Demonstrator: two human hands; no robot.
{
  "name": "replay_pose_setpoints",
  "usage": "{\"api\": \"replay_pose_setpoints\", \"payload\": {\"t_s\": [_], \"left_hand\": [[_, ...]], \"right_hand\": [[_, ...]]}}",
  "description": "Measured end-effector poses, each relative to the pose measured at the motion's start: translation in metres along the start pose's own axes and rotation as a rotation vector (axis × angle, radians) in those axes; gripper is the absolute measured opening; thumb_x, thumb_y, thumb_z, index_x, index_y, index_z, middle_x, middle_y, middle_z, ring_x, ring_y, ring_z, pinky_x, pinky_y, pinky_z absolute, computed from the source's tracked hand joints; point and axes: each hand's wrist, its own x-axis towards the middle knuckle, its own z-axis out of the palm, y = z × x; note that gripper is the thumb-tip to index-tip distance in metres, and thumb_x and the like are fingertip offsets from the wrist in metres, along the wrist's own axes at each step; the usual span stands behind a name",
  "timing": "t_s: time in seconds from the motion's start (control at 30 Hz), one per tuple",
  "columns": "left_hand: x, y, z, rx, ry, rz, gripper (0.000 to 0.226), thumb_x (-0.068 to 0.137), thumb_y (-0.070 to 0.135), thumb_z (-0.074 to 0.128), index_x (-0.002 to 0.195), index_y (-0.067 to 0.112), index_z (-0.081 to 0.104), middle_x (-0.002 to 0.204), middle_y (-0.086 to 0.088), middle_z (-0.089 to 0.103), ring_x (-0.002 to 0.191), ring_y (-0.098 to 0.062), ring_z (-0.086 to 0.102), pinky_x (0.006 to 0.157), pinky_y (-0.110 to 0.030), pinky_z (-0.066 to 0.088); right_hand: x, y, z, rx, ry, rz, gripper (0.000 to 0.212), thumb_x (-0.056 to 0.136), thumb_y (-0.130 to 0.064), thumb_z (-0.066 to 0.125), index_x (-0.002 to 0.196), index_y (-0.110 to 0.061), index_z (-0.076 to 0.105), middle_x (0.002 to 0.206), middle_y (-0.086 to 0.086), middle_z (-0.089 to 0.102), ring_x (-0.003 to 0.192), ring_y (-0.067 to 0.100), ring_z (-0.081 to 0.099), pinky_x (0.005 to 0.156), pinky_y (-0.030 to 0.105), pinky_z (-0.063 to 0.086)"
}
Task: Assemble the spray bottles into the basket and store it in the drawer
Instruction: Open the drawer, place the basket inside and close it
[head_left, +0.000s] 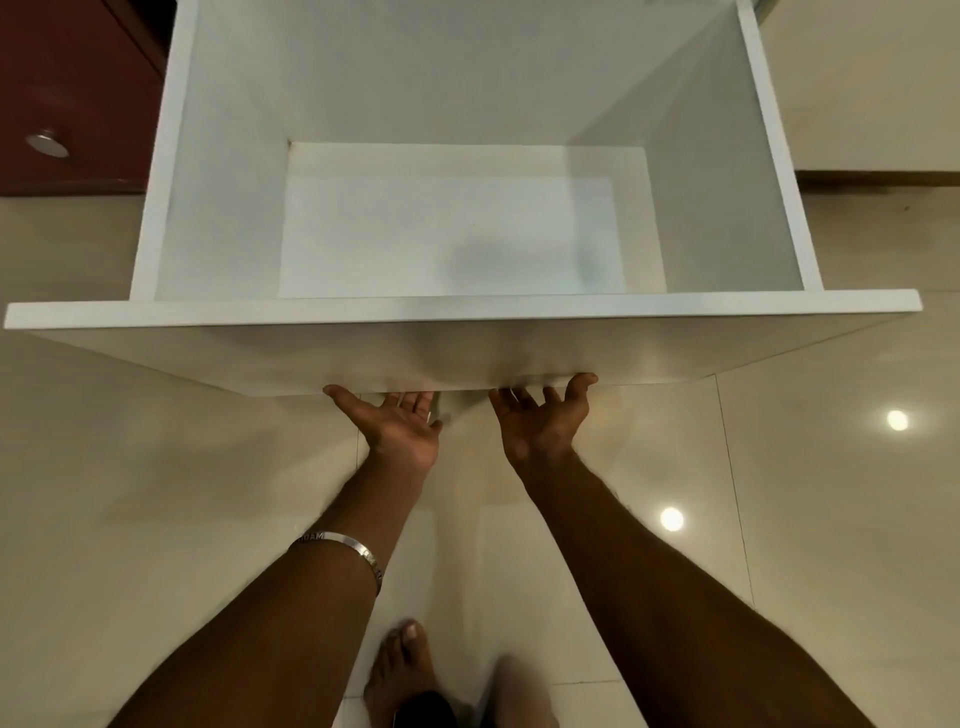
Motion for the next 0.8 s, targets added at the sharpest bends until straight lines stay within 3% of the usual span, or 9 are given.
{"api": "replay_pose_setpoints", "payload": {"t_s": [0.2, 0.33, 0.63, 0.8], "left_hand": [[-0.001, 0.002, -0.005, 0.069, 0.007, -0.006, 0.097, 0.078, 0.085, 0.022, 0.147, 0.018, 0.039, 0.15, -0.008, 0.045, 0.14, -0.024, 0.04, 0.121, -0.053, 0.012], [-0.019, 0.003, -0.003, 0.068, 0.061, -0.003, 0.095, 0.081, 0.081, 0.026, 0.154, 0.02, 0.024, 0.152, -0.011, 0.04, 0.138, -0.028, 0.042, 0.119, -0.053, 0.019], [-0.091, 0.018, 0.037, 0.165, 0.113, 0.005, 0.087, 0.084, 0.078, 0.029, 0.15, 0.021, 0.034, 0.149, -0.011, 0.045, 0.137, -0.028, 0.044, 0.119, -0.05, 0.018], [-0.149, 0.034, 0.067, 0.232, 0.121, -0.006, 0.084, 0.085, 0.076, 0.032, 0.15, 0.022, 0.034, 0.15, -0.011, 0.044, 0.14, -0.028, 0.04, 0.118, -0.049, 0.019]], "right_hand": [[-0.008, -0.005, -0.001, -0.105, 0.025, 0.0, 0.09, 0.092, -0.071, 0.04, 0.159, -0.02, 0.008, 0.157, 0.026, 0.027, 0.144, 0.04, 0.033, 0.12, 0.054, 0.025], [-0.022, -0.015, 0.001, -0.166, 0.059, -0.008, 0.085, 0.095, -0.068, 0.037, 0.16, -0.021, 0.009, 0.16, 0.024, 0.023, 0.148, 0.038, 0.027, 0.121, 0.053, 0.023], [-0.088, -0.029, 0.033, -0.262, 0.128, -0.04, 0.073, 0.099, -0.06, 0.039, 0.157, -0.02, 0.019, 0.152, 0.021, 0.036, 0.143, 0.038, 0.036, 0.119, 0.053, 0.029], [-0.143, -0.04, 0.064, -0.301, 0.162, -0.039, 0.066, 0.099, -0.054, 0.045, 0.15, -0.013, 0.034, 0.141, 0.02, 0.046, 0.136, 0.037, 0.044, 0.114, 0.053, 0.035]]}}
